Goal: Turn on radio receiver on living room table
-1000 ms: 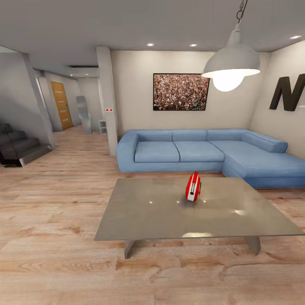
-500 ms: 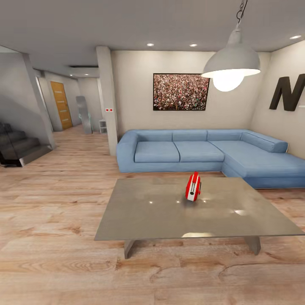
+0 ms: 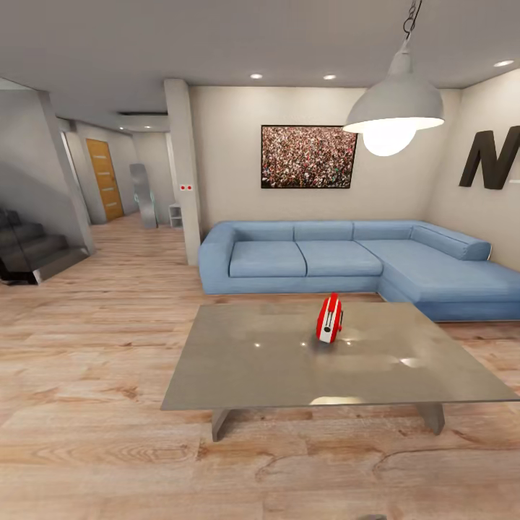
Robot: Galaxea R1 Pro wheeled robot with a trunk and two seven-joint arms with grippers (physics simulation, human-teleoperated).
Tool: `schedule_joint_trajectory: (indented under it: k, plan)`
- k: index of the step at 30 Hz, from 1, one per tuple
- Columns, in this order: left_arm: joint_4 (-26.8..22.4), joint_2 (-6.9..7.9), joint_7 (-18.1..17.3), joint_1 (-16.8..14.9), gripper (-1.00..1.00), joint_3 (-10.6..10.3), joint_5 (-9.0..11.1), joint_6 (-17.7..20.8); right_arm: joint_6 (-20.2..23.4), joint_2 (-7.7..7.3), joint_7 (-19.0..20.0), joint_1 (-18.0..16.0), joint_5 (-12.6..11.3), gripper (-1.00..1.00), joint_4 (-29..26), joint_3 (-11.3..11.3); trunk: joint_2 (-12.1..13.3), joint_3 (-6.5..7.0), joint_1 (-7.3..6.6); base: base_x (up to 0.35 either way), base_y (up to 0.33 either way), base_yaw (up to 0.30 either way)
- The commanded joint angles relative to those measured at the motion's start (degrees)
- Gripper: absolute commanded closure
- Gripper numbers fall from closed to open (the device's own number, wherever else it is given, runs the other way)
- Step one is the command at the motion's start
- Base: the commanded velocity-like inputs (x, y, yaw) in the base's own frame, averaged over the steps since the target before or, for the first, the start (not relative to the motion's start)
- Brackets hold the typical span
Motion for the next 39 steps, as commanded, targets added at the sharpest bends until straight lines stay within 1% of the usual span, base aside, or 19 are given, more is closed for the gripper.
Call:
schedule_joint_trajectory:
  k: [1, 4, 5, 6, 7, 9, 10, 11, 12, 16, 18, 21, 25, 27, 29, 39]
  plan:
    - [-1.94, 0.03, 0.04, -0.05, -1.0, 0.02, 0.01, 1.87, 2.53, 0.0, 0.23, -0.89, 0.18, -1.0, -4.39, -0.02, 0.0, -0.02, 0.0, 0.0, 0.0, 0.0]
    - [-5.59, 0.05, 0.08, -0.89, -1.0, 0.04, 0.07, 8.87, 8.25, 0.0, 2.35, -5.54, 0.47, -1.0, -7.46, -0.03, 0.0, -0.02, 0.0, 0.0, 0.0, 0.0]
    - [-6.2, 0.07, 0.09, -1.33, -1.0, 0.04, 0.05, 10.41, 10.72, 0.0, 3.19, -7.36, 0.53, -1.0, -7.88, -0.03, 0.0, -0.02, 0.0, 0.0, 0.0, 0.0]
    - [-6.59, 0.09, 0.12, -1.68, -1.0, 0.04, 0.02, 11.43, 13.83, 0.0, 3.86, -9.22, 0.57, -1.0, -8.19, -0.03, 0.0, -0.02, 0.0, 0.0, 0.0, 0.0]
    - [-6.74, 0.11, 0.14, -1.85, -1.0, 0.04, 0.01, 11.81, 15.54, 0.0, 4.1, -10.2, 0.57, -1.0, -8.29, -0.03, 0.0, -0.02, 0.0, 0.0, 0.0, 0.0]
    - [-7.39, 0.65, 0.19, -2.88, -1.0, 0.04, -0.02, 13.17, 25.7, 0.0, 5.56, -16.54, 0.44, -1.0, -8.61, -0.03, 0.0, -0.02, 0.0, 0.0, 0.0, 0.0]
    - [-7.47, 0.87, 0.17, -3.17, -1.0, 0.04, 0.0, 13.34, 28.28, 0.0, 6.5, -18.29, 0.41, -1.0, -8.65, -0.03, 0.0, -0.02, 0.0, 0.0, 0.0, 0.0]
    - [-7.53, 1.09, 0.14, -3.42, -1.0, 0.04, 0.03, 13.28, 30.81, 0.0, 8.58, -20.14, 0.48, -1.0, -8.69, -0.05, 0.0, -0.02, 0.0, 0.0, 0.0, 0.0]
    - [-7.53, 1.15, 0.12, -3.52, -1.0, 0.04, 0.04, 13.21, 31.74, 0.0, 9.64, -20.88, 0.57, -1.0, -8.7, -0.08, 0.0, -0.02, 0.0, 0.0, 0.0, 0.0]
    - [-7.46, 1.31, 0.09, -3.66, -1.0, 0.04, 0.06, 13.1, 32.85, 0.0, 11.2, -22.01, 0.82, -1.0, -8.72, -0.11, 0.0, -0.02, 0.0, 0.0, 0.0, 0.0]
    - [-7.57, 1.86, 0.16, -3.68, -1.0, 0.1, 0.06, 13.09, 33.0, -0.22, 11.36, -22.18, 0.88, -1.0, -8.78, -0.23, 0.0, -0.02, 0.0, 0.0, 0.0, 0.0]
    - [-8.04, 3.11, 0.32, -4.01, -1.0, 0.11, 0.02, 13.31, 33.04, -0.84, 11.26, -22.22, 0.9, -1.0, -9.13, -0.32, 0.0, -0.02, 0.0, 0.0, 0.0, 0.0]
    - [-11.12, 5.18, 1.66, -5.87, -1.0, 0.19, 0.03, 13.74, 33.05, -1.08, 11.22, -22.23, 0.9, -1.0, -9.3, -0.32, 0.0, -0.02, 0.0, 0.0, 0.0, 0.0]
    - [-12.19, 5.67, 2.35, -6.85, -1.0, 0.23, 0.05, 13.82, 33.05, -1.12, 11.26, -22.24, 0.9, -1.0, -9.32, -0.31, 0.0, -0.02, 0.0, 0.0, 0.0, 0.0]
    - [-12.43, 5.63, 2.75, -7.44, -1.0, 0.28, 0.14, 13.83, 32.96, -1.13, 11.26, -22.24, 0.9, -1.0, -9.36, -0.3, 0.0, -0.02, 0.0, 0.0, 0.0, 0.0]
    - [-12.49, 5.42, 2.95, -7.73, -1.0, 0.37, 0.24, 13.74, 32.53, -1.23, 11.22, -22.24, 0.92, -1.0, -9.43, -0.36, 0.0, -0.02, 0.0, 0.0, 0.0, 0.0]
